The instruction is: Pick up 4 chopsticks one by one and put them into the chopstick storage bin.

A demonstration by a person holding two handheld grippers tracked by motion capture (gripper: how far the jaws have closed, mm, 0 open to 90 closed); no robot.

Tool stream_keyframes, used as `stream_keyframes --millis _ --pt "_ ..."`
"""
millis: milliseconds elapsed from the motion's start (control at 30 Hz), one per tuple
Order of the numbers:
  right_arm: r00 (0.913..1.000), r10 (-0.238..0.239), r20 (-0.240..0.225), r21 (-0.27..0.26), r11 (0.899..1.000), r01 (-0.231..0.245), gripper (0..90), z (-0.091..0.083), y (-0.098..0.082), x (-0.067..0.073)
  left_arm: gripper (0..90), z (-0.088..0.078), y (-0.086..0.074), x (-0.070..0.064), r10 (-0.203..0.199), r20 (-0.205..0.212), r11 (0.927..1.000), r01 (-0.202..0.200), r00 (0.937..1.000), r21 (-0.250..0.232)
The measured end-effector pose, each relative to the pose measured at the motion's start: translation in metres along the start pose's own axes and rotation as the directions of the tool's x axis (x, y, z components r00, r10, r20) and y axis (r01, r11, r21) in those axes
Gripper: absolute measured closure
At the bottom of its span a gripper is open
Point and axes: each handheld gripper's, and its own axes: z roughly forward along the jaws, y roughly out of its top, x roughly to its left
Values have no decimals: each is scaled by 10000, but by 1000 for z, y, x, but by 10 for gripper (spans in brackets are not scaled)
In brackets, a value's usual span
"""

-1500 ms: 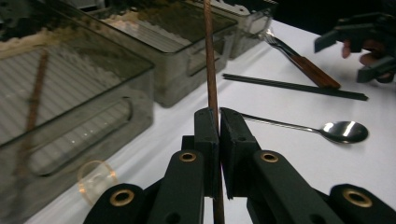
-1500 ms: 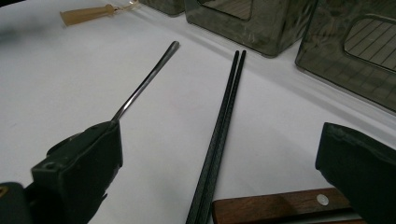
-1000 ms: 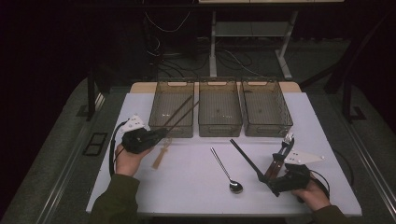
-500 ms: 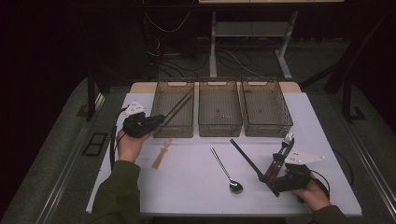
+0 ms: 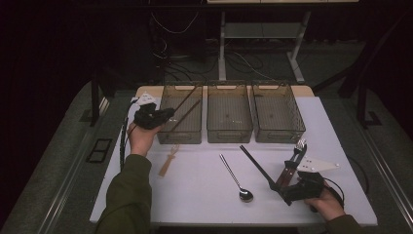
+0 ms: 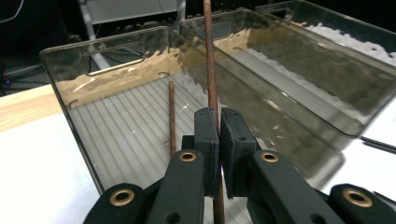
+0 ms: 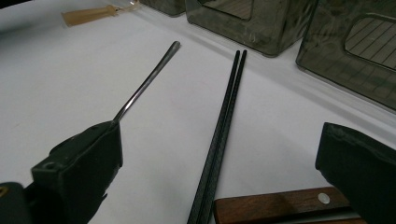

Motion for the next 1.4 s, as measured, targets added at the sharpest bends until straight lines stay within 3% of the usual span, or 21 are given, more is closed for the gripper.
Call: stream_keyframes --millis 367,833,1033,1167,1400 --pt "10000 40 -49 -30 10000 -40 9 -1 0 0 848 25 7 8 55 -439 9975 -24 9990 701" --pt "10000 62 -75 -86 9999 -63 9 -2 0 1 843 37 2 12 -222 -869 9916 330 9960 1251" --pt "10000 45 -86 -118 9999 -46 9 -2 0 1 751 38 2 10 -37 -1075 9914 176 9942 1294" --pt "10000 -1 -95 -124 9999 0 9 -2 0 1 717 37 3 8 -113 -887 9936 211 9960 1108" --pt "10000 -29 -72 -115 9999 28 9 -2 0 1 646 34 6 1 278 -564 9926 -209 9980 1200"
